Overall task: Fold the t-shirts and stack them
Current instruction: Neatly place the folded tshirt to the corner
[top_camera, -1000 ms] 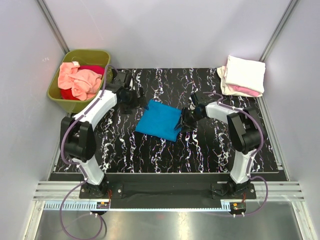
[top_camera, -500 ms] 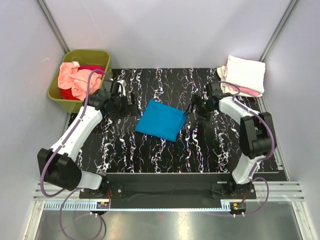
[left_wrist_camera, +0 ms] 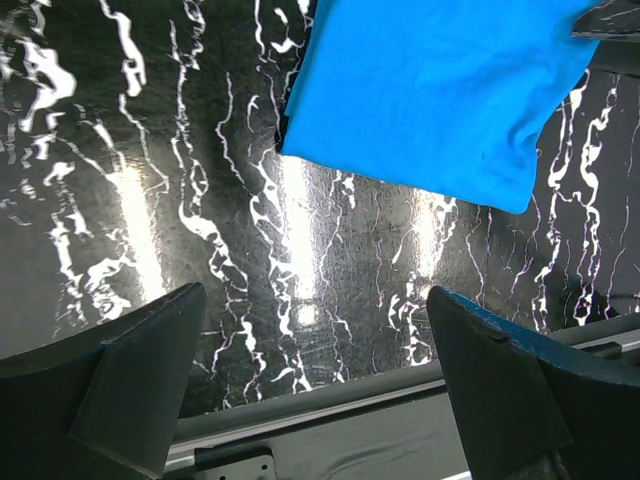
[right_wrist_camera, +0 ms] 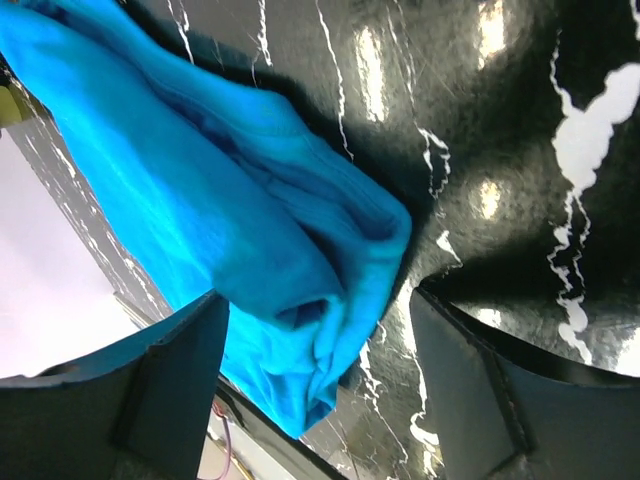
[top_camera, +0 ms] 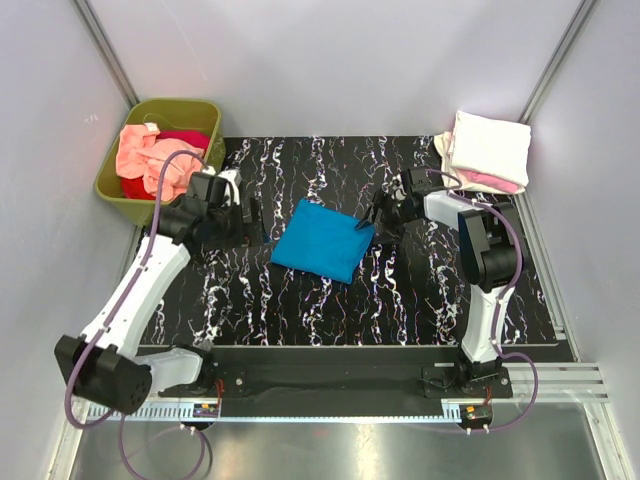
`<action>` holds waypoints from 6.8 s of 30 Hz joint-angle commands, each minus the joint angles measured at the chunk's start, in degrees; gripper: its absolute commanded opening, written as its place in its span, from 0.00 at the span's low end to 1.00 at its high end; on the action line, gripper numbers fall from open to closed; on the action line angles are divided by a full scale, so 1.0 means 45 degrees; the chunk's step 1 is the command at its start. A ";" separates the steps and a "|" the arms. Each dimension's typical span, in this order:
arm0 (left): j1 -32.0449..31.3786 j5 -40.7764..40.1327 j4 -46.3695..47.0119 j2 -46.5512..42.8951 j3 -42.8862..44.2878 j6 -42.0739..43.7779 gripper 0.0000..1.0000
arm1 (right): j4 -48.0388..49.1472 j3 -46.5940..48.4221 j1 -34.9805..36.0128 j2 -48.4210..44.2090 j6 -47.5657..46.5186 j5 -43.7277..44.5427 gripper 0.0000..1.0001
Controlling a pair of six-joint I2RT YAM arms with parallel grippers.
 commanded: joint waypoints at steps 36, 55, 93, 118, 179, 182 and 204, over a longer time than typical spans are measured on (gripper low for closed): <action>0.0343 -0.4036 0.1524 -0.6111 -0.3818 0.0404 0.99 | -1.0280 1.6591 -0.2989 0.3781 -0.5281 0.4996 0.00; 0.0382 -0.4039 0.1680 -0.6093 -0.3994 0.0403 0.99 | -0.6494 1.8156 -0.3985 0.2845 -0.8487 0.6558 0.00; 0.0968 -0.3882 0.1699 -0.5975 -0.3975 0.0462 0.99 | -0.4812 1.8079 -0.5644 0.1965 -0.6692 0.4079 0.00; 0.1007 -0.3980 0.1641 -0.5643 -0.3955 0.0442 0.99 | -0.2841 1.7650 -0.9024 0.8274 -0.3351 0.3313 0.00; 0.1573 -0.3707 0.1797 -0.6112 -0.4014 0.0520 0.99 | -0.1663 1.1432 -0.7463 0.3543 -0.2120 0.3043 0.04; 0.1652 -0.3687 0.1777 -0.6131 -0.4014 0.0559 0.99 | -0.2233 1.2686 -0.7228 0.4519 -0.1906 0.2555 0.03; 0.1730 -0.3746 0.1738 -0.5975 -0.4013 0.0521 0.99 | -0.0166 1.6497 -0.6506 0.7823 -0.0558 0.3996 0.12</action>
